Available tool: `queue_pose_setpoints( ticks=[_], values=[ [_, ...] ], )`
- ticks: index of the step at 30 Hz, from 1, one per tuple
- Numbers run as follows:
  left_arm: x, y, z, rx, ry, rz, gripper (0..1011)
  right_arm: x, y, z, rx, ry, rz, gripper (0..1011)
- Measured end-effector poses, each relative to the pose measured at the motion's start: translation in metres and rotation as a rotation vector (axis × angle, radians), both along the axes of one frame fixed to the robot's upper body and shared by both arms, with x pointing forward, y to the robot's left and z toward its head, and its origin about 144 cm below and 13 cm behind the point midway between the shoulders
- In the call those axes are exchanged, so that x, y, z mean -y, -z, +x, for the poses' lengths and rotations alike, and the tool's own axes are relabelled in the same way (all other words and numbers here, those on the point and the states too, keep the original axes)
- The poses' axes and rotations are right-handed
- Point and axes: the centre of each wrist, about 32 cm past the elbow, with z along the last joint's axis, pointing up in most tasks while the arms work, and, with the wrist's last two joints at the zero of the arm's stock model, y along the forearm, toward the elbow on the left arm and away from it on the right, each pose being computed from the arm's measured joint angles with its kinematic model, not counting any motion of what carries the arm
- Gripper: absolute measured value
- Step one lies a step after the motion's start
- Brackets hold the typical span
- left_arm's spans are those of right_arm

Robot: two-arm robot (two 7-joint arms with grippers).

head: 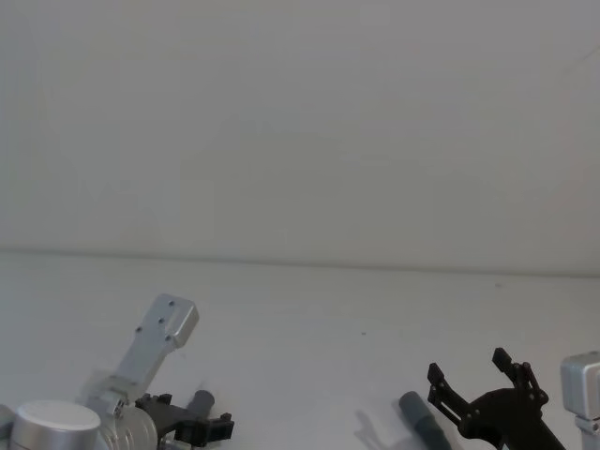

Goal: Use both hands to pick up one end of the pipe from the table, align the ends, and insert them.

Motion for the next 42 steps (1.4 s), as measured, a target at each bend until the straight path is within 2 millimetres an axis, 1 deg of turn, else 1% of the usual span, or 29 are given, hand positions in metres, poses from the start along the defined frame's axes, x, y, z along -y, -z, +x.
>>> queue_pose_setpoints(
  ticks=[37,40,42],
  values=[
    [0.0058,0.0067,-0.0011,-0.016,0.003,-0.024,1002,0.0000,0.0000,0.0000,0.000,0.000,0.000,1002],
    [0.0060,0.0066,-0.0008,-0.016,0.002,-0.023,961,0.0000,0.0000,0.0000,0.000,0.000,0.000,1002],
    [0.0061,0.0066,-0.0006,-0.017,0.000,-0.023,906,0.0000,0.0000,0.0000,0.000,0.000,0.000,1002]
  ],
)
